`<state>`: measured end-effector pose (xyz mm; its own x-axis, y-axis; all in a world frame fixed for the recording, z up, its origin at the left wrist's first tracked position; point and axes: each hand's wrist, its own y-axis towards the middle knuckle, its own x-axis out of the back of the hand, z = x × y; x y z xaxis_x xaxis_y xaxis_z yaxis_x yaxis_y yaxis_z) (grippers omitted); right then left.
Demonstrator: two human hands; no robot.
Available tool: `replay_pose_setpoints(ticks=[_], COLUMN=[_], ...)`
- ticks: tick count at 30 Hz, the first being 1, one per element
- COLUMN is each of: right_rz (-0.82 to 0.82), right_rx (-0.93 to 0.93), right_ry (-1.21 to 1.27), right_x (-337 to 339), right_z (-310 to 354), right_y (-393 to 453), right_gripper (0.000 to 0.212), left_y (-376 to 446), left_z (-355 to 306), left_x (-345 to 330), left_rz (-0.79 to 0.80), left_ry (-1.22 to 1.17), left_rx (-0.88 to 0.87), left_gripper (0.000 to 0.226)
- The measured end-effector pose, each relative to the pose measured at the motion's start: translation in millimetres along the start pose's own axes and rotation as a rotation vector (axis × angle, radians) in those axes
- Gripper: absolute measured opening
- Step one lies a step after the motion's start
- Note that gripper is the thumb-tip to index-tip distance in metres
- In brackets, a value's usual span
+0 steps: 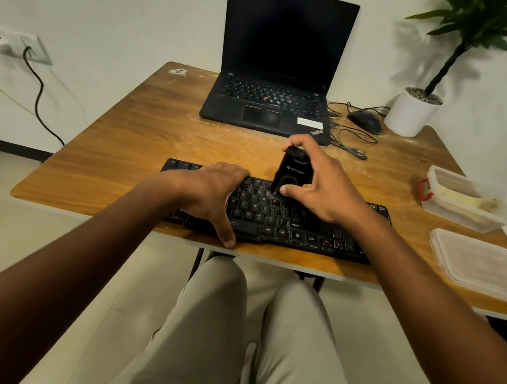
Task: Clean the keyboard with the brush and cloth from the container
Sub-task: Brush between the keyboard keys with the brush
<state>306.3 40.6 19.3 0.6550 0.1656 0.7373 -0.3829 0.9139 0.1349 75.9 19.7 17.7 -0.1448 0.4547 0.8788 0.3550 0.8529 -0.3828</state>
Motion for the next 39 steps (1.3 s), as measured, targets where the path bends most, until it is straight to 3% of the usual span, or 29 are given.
replay_pose_setpoints(ticks=[6, 11, 15, 22, 26, 32, 39], right_rz=[0.011, -0.071, -0.033, -0.018, -0.063, 0.185, 0.036], right_rx=[-0.071, -0.011, 0.073, -0.065, -0.018, 0.119, 0.116], right_ry=[-0.121, -0.049, -0.049, -0.193, -0.100, 0.009, -0.060], right_x=[41, 19, -8, 34, 35, -12, -17], right_z=[-6, 15, 22, -5, 14, 46, 27], right_y=[-9, 19, 32, 1, -15, -39, 4], right_gripper=[0.073, 0.075, 0.075, 0.075, 0.074, 0.070, 0.070], left_y=[2, 3, 3, 7, 8, 5, 3], left_z=[0, 3, 3, 8, 7, 6, 2], left_x=[-1, -3, -2, -6, -6, -4, -2], left_rz=[-0.016, -0.027, -0.024, -0.036, -0.041, -0.034, -0.033], left_ry=[0.001, -0.001, 0.002, 0.000, 0.016, -0.011, 0.009], left_rx=[-0.002, -0.015, -0.013, -0.022, -0.025, -0.033, -0.026], left_gripper=[0.138, 0.138, 0.137, 0.135, 0.135, 0.128, 0.129])
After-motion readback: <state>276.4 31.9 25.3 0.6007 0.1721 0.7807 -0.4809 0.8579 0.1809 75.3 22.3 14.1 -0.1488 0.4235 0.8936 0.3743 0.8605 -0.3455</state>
